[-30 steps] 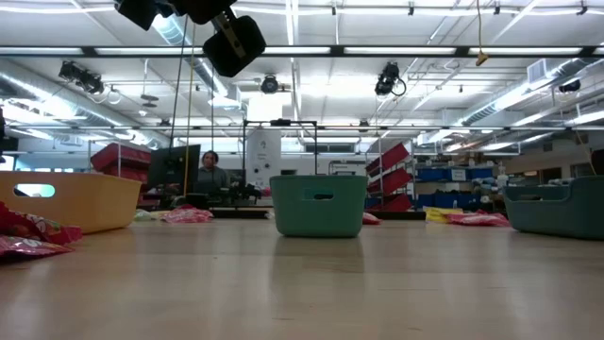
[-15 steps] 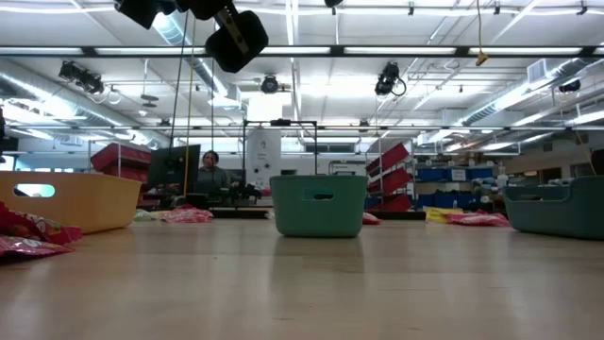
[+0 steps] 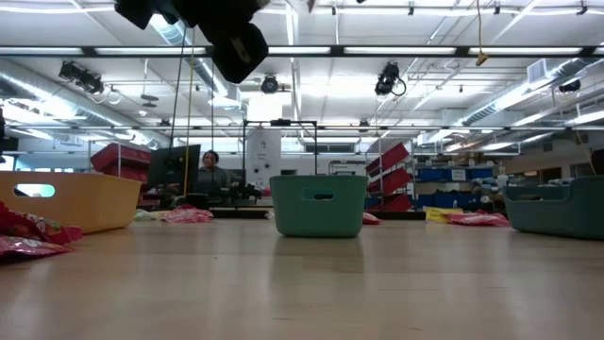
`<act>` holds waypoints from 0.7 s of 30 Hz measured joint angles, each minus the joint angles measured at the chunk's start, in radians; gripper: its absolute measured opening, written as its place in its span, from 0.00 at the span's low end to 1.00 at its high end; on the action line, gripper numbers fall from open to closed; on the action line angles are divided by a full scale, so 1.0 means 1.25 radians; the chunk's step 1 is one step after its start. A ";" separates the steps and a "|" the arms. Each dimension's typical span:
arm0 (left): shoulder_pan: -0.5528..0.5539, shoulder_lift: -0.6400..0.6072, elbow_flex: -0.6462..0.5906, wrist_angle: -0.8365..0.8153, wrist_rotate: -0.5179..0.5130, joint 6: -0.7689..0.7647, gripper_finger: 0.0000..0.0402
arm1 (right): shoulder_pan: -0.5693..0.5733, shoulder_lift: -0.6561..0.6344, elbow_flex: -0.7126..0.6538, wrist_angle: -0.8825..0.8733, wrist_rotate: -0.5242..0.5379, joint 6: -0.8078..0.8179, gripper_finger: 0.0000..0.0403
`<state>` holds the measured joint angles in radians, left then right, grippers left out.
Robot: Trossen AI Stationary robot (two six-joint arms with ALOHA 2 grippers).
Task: Sort candy
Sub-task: Put the green transparent candy into the blue bin
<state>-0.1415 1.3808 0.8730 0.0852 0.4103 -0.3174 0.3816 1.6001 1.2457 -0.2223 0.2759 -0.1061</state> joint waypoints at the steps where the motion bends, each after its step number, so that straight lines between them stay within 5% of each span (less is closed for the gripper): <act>1: 0.002 0.000 0.000 -0.002 -0.006 0.000 0.28 | 0.003 -0.006 0.000 -0.015 0.015 0.009 0.00; 6: 0.011 -0.001 0.000 -0.017 -0.054 0.042 0.38 | 0.014 -0.046 0.000 -0.107 0.091 0.095 0.00; 11: 0.012 -0.001 0.000 -0.065 -0.225 0.123 0.41 | 0.021 -0.089 0.000 -0.248 0.167 0.243 0.00; 15: 0.012 -0.001 0.000 -0.048 -0.313 0.173 0.41 | 0.019 -0.115 0.000 -0.419 0.230 0.449 0.00; 21: 0.011 -0.001 0.000 0.030 -0.330 0.234 0.41 | 0.013 -0.132 0.000 -0.738 0.259 0.829 0.00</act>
<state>-0.1272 1.3800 0.8726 0.1229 -0.0019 -0.0255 0.3973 1.4345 1.2457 -1.1452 0.5997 0.9300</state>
